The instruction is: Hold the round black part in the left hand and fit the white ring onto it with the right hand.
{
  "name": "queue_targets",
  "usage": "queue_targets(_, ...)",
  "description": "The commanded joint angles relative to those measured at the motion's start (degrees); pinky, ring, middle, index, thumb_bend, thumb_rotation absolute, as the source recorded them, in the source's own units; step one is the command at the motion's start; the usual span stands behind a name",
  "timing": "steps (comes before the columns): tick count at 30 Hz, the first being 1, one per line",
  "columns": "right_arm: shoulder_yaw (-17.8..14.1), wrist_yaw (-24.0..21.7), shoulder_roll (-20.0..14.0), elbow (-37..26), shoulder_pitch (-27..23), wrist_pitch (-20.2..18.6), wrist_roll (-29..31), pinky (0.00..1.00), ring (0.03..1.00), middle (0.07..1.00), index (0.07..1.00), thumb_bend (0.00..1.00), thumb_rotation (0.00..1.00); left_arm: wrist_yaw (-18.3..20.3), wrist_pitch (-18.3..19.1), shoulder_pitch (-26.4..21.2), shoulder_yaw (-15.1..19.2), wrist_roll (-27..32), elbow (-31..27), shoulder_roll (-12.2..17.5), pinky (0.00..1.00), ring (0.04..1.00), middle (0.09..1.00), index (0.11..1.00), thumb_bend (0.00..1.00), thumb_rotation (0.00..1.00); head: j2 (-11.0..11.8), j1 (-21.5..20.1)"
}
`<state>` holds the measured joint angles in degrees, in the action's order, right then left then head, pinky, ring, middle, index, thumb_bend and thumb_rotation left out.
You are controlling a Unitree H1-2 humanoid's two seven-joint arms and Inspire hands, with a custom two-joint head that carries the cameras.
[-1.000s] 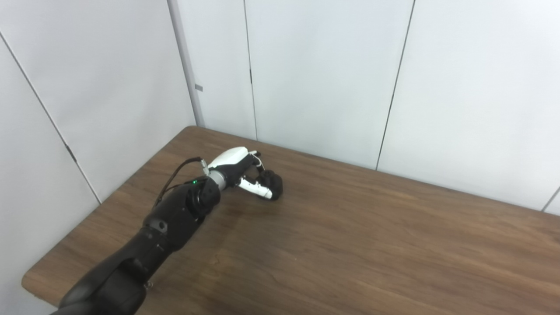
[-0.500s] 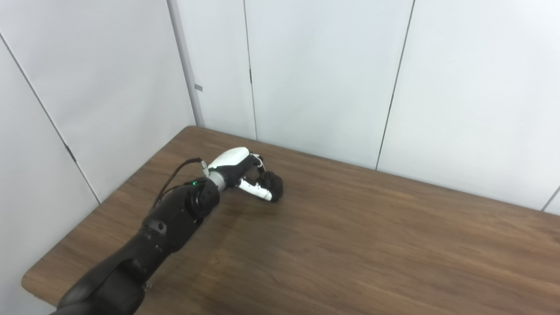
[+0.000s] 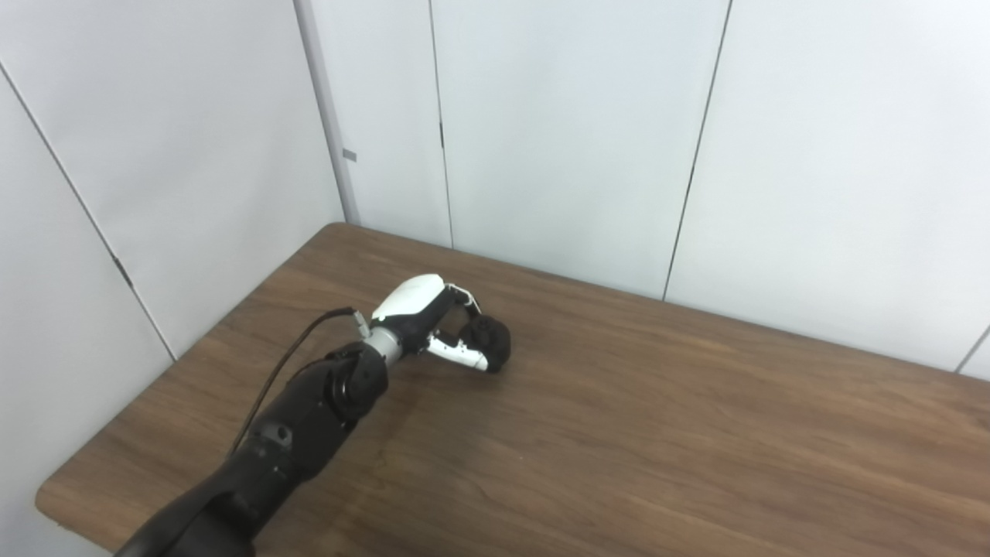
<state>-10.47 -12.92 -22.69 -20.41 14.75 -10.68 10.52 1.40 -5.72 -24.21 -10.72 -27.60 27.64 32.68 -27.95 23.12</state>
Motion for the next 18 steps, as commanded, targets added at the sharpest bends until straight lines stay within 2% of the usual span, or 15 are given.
queue_targets(1,-1.02,1.92,-2.02,-0.29,-1.55,2.47,-4.32,1.00,1.000,1.000,1.000,0.94,0.54,-0.58,-2.36,0.09,0.01,0.25,-1.33,-0.28,1.00,0.923,0.794,0.472,0.51,0.04,-0.07,-0.97)
queue_targets(5,-1.84,3.42,-2.55,0.78,-3.11,3.54,-9.70,1.00,1.000,1.000,0.998,0.94,0.54,-0.65,-2.84,1.20,0.38,0.35,-3.52,-0.64,1.00,0.932,0.802,0.472,0.52,0.04,-0.53,-2.41)
queue_targets(12,-1.86,4.82,-3.58,-0.16,-5.57,0.77,-16.97,1.00,1.000,1.000,1.000,0.89,0.50,0.42,-3.68,3.11,0.74,0.83,-8.86,-0.93,1.00,0.933,0.799,0.472,0.52,0.04,-1.45,-7.66)
queue_targets(14,-1.79,6.10,-3.96,0.54,-6.16,1.75,-20.07,1.00,1.000,1.000,0.998,0.86,0.47,0.95,-4.20,3.61,0.84,1.20,-10.31,-1.14,1.00,0.930,0.799,0.472,0.52,0.04,-1.55,-8.52)
queue_targets(18,-2.09,6.91,-4.98,2.07,-7.99,1.93,-23.97,1.00,1.000,1.000,1.000,0.87,0.50,2.09,-5.62,4.87,1.05,1.79,-13.71,-1.60,1.00,0.930,0.802,0.472,0.52,0.04,-2.19,-11.47)
